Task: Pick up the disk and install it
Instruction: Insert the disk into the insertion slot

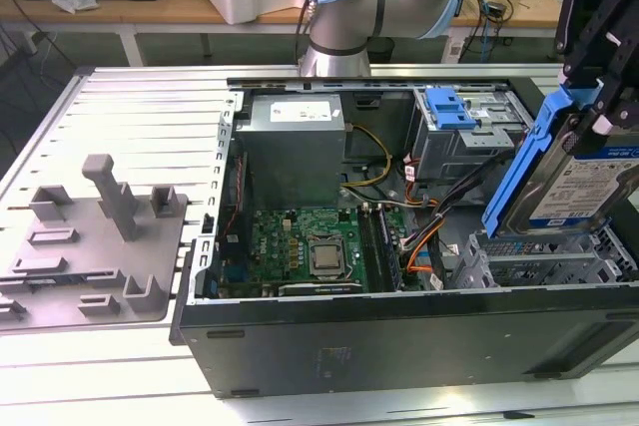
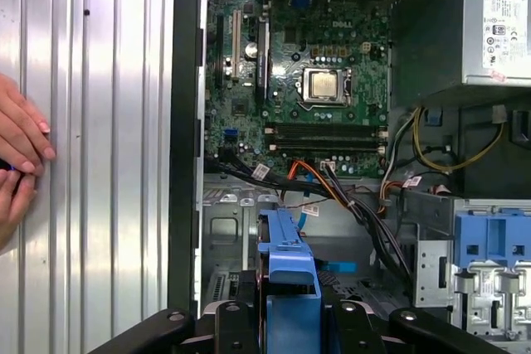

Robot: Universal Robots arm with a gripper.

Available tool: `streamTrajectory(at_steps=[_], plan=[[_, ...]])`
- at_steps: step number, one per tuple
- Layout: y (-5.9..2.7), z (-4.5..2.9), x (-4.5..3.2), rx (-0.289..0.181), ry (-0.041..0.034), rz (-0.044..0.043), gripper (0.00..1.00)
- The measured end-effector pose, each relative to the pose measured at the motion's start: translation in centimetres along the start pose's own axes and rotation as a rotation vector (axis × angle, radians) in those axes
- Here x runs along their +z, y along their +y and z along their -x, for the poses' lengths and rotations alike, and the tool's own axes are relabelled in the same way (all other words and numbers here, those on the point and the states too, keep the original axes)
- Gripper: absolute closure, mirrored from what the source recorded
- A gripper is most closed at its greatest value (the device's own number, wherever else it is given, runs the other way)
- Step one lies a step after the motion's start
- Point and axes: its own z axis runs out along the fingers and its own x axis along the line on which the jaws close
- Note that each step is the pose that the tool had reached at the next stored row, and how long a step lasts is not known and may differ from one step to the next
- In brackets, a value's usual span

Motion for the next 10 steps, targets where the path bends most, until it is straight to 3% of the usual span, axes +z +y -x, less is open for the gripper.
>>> streamTrajectory(at_steps=[10], plan=[[-0.01,-0.06,0.45,0.000,-0.0001,0.0000,0.63]])
